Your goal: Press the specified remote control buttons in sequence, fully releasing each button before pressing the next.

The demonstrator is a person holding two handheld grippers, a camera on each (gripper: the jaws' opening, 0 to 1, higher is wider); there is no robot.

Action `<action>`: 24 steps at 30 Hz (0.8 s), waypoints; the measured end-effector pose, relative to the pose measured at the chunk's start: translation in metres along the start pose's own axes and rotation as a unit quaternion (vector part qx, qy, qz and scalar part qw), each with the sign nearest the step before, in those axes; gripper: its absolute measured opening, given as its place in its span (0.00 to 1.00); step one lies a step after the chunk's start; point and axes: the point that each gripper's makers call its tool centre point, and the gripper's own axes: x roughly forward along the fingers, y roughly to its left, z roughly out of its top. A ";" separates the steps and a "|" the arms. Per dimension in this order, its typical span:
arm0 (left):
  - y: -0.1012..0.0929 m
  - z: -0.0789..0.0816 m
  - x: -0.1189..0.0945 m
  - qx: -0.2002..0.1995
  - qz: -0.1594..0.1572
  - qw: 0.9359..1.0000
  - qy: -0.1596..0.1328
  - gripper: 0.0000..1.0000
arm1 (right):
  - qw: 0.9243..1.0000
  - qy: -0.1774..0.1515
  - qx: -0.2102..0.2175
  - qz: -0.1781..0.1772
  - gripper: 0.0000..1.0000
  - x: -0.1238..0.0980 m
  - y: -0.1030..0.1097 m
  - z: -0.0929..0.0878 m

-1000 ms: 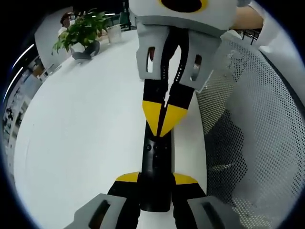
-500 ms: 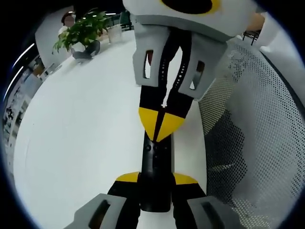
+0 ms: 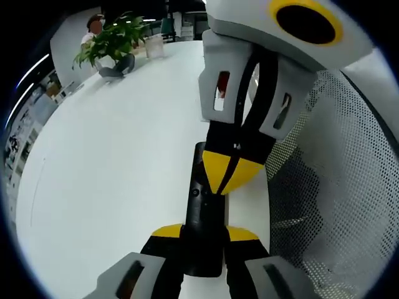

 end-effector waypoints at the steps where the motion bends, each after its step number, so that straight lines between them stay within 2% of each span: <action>1: 0.000 0.000 0.000 0.000 0.000 1.000 0.001 0.22 | 1.000 0.000 -0.002 0.000 0.00 0.001 0.001 0.001; 4: 0.000 0.000 0.000 0.001 -0.001 1.000 0.000 0.22 | 0.999 0.013 -0.036 -0.003 0.00 0.004 0.003 0.001; 7: 0.000 0.000 0.000 0.002 -0.002 1.000 0.000 0.22 | 0.999 0.020 -0.037 -0.003 0.00 0.005 0.004 0.001; 11: 0.000 0.000 0.000 0.006 -0.003 1.000 0.001 0.22 | 1.000 0.007 -0.015 0.002 0.00 0.003 0.001 0.001; 14: -0.001 0.000 0.000 0.005 -0.002 1.000 -0.003 0.22 | 0.999 -0.025 0.038 0.021 0.00 0.001 0.001 0.003; 16: -0.001 0.000 0.000 0.002 -0.001 1.000 -0.006 0.22 | 0.997 -0.024 0.063 0.030 0.00 -0.002 0.001 0.001; 21: -0.001 0.000 0.000 -0.001 0.002 1.000 -0.015 0.22 | 0.998 -0.018 0.059 0.011 0.00 -0.004 -0.010 -0.001; 24: -0.001 0.000 0.000 0.000 0.002 1.000 -0.016 0.22 | 0.998 -0.009 0.053 0.014 0.00 0.000 -0.013 0.000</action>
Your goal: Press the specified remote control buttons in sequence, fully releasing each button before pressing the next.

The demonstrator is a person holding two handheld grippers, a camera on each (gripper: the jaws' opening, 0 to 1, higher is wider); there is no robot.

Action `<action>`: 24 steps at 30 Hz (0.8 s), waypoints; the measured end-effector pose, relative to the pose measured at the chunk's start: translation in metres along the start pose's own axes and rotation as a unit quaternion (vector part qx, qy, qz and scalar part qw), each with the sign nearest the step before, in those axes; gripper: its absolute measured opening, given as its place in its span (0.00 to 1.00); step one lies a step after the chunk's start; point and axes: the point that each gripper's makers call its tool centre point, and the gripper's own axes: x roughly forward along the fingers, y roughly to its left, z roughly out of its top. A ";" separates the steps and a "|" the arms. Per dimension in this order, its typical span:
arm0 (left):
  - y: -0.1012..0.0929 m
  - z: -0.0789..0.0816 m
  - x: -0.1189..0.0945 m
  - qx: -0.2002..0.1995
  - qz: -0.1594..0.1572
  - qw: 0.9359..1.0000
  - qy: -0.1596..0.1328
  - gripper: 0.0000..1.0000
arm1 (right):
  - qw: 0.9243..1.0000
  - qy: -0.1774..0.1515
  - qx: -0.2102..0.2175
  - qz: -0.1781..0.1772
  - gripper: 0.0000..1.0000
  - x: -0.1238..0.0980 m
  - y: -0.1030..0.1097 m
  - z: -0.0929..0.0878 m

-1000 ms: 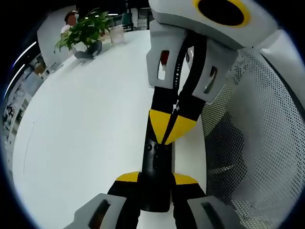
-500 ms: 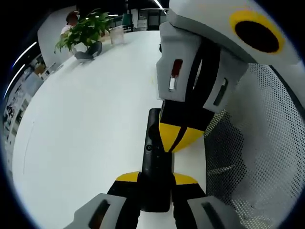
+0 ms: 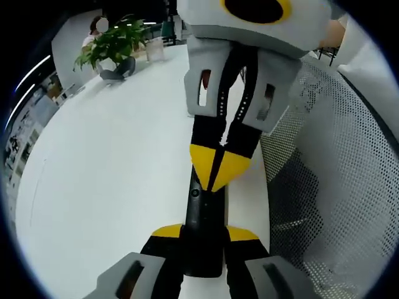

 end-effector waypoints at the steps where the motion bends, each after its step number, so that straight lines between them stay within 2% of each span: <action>1: 0.000 0.000 0.000 0.000 -0.001 1.000 0.000 0.22 | 1.000 0.003 -0.001 0.002 0.00 -0.001 0.000 0.000; 7: 0.000 0.000 0.000 0.001 0.001 1.000 0.003 0.22 | 1.000 0.016 -0.021 0.001 0.00 0.001 0.000 0.000; 12: 0.000 0.000 0.000 0.002 -0.001 1.000 0.001 0.22 | 0.996 0.040 -0.073 -0.015 0.00 0.004 -0.001 0.002; 16: 0.001 0.000 0.000 0.003 -0.001 1.000 0.001 0.22 | 0.996 0.045 -0.071 -0.013 0.00 0.003 -0.002 0.001; 20: 0.001 0.000 0.000 0.003 0.001 1.000 -0.006 0.22 | 0.999 0.021 -0.031 0.002 0.00 0.001 -0.002 0.001; 24: 0.000 0.000 0.000 -0.001 0.004 1.000 -0.013 0.22 | 0.999 0.003 0.042 0.030 0.00 0.000 -0.004 0.001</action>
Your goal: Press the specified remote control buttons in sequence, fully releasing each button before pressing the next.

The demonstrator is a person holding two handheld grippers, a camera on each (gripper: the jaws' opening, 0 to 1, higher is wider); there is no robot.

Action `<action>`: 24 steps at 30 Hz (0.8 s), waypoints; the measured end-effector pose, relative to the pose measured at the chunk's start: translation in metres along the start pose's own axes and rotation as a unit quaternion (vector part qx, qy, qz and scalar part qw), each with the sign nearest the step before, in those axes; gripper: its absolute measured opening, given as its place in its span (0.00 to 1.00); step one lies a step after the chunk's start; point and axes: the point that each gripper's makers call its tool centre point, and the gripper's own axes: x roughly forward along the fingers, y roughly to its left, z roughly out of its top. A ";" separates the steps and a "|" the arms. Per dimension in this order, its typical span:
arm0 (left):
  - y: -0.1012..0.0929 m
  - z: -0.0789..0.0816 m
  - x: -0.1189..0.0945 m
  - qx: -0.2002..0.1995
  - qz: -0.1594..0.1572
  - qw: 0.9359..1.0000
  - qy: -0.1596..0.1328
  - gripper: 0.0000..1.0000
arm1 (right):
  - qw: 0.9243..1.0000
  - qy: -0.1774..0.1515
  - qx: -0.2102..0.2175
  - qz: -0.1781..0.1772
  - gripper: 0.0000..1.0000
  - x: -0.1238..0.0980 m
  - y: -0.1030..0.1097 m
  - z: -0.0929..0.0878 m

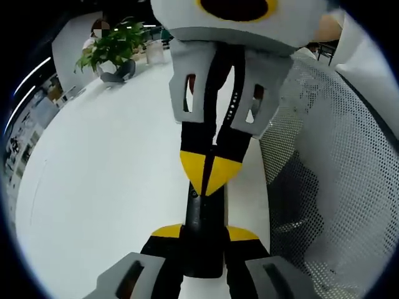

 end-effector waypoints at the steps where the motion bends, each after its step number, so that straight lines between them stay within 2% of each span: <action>1: 0.000 0.000 0.000 -0.001 0.001 1.000 0.000 0.22 | 1.000 0.001 0.006 -0.006 0.00 0.000 -0.003 0.000; 3: 0.000 0.000 0.000 -0.003 0.001 1.000 0.001 0.22 | 1.000 0.008 -0.011 -0.011 0.00 0.002 -0.007 0.000; 9: 0.000 0.000 0.000 -0.008 0.005 1.000 -0.005 0.22 | 0.999 0.034 -0.010 0.003 0.00 0.005 -0.008 0.002; 12: 0.000 0.000 0.000 -0.008 0.005 1.000 -0.006 0.22 | 0.999 0.045 0.026 -0.003 0.00 0.007 -0.013 0.002; 15: 0.000 0.000 0.000 -0.008 0.005 1.000 -0.006 0.22 | 0.997 0.061 0.054 0.007 0.00 0.008 -0.016 0.002; 20: 0.001 0.000 0.000 -0.009 0.004 1.000 -0.009 0.22 | 0.997 0.054 0.062 0.011 0.00 0.007 -0.014 0.000; 24: 0.000 0.000 0.000 -0.010 0.005 1.000 -0.016 0.22 | 0.998 0.012 0.060 0.010 0.00 0.005 -0.013 0.001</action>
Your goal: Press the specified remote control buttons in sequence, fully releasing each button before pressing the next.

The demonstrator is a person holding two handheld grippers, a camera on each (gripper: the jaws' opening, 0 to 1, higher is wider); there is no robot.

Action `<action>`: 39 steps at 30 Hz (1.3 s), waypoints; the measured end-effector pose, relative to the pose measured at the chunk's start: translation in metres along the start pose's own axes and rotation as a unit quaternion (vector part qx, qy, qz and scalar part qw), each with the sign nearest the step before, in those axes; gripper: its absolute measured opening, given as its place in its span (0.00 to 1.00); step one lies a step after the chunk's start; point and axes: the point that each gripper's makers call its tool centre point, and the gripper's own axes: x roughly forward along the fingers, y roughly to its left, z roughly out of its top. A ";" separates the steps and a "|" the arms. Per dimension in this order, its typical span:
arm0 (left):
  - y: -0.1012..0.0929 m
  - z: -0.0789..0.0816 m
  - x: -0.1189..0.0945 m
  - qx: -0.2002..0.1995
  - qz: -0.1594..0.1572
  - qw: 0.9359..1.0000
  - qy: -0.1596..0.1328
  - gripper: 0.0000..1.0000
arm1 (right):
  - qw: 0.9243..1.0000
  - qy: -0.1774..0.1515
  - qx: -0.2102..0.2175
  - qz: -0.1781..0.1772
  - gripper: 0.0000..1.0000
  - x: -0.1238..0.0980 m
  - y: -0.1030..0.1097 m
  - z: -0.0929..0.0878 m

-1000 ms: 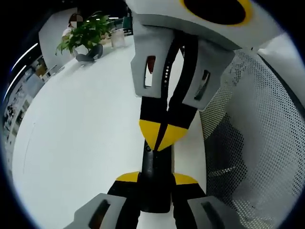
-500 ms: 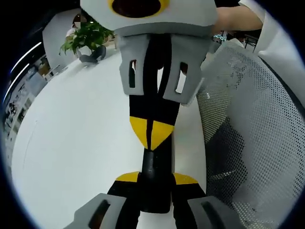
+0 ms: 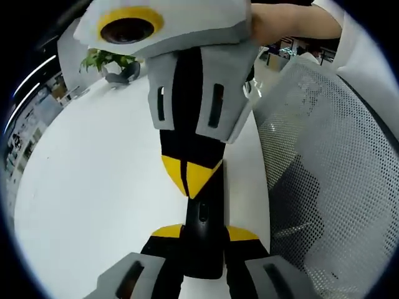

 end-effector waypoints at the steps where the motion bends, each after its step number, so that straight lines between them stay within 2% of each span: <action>1: 0.000 0.000 0.000 0.001 0.000 1.000 0.000 0.22 | 1.000 -0.002 -0.004 -0.002 0.00 -0.001 0.001 -0.001; 6: 0.000 0.000 0.000 0.007 -0.003 1.000 0.001 0.22 | 0.997 -0.008 -0.080 -0.013 0.00 -0.001 0.012 0.003; 8: 0.000 0.000 -0.001 0.006 -0.004 1.000 -0.002 0.22 | 0.996 -0.014 -0.090 -0.005 0.00 0.000 0.022 0.006; 13: -0.001 0.001 -0.001 0.000 -0.011 1.000 -0.007 0.22 | 0.991 0.006 -0.134 -0.020 0.00 0.003 0.022 0.005; 15: -0.001 0.001 -0.001 -0.002 -0.014 1.000 -0.007 0.22 | 0.982 0.022 -0.185 -0.024 0.00 0.003 0.022 0.005; 20: -0.001 0.001 -0.001 -0.001 -0.019 1.000 -0.013 0.22 | 0.980 0.045 -0.194 -0.028 0.00 0.005 0.022 0.006; 24: -0.001 0.001 -0.001 0.002 -0.020 1.000 -0.014 0.22 | 0.976 0.043 -0.212 -0.032 0.00 0.005 0.021 0.005; 27: -0.001 0.001 -0.001 0.007 -0.020 1.000 -0.012 0.22 | 0.981 0.020 -0.194 -0.018 0.00 0.003 0.020 0.005; 29: -0.001 0.001 -0.001 0.008 -0.021 1.000 -0.011 0.22 | 0.986 0.008 -0.164 -0.008 0.00 0.002 0.021 0.006; 36: -0.002 0.001 -0.001 0.019 -0.029 0.999 -0.012 0.22 | 0.977 0.006 -0.212 -0.004 0.00 0.006 0.028 0.009; 37: -0.002 0.001 -0.001 0.019 -0.030 0.999 -0.012 0.22 | 0.972 0.012 -0.234 -0.007 0.00 0.006 0.026 0.009; 39: -0.002 0.001 -0.001 0.018 -0.031 0.999 -0.012 0.22 | 0.967 0.022 -0.252 -0.006 0.00 0.006 0.026 0.008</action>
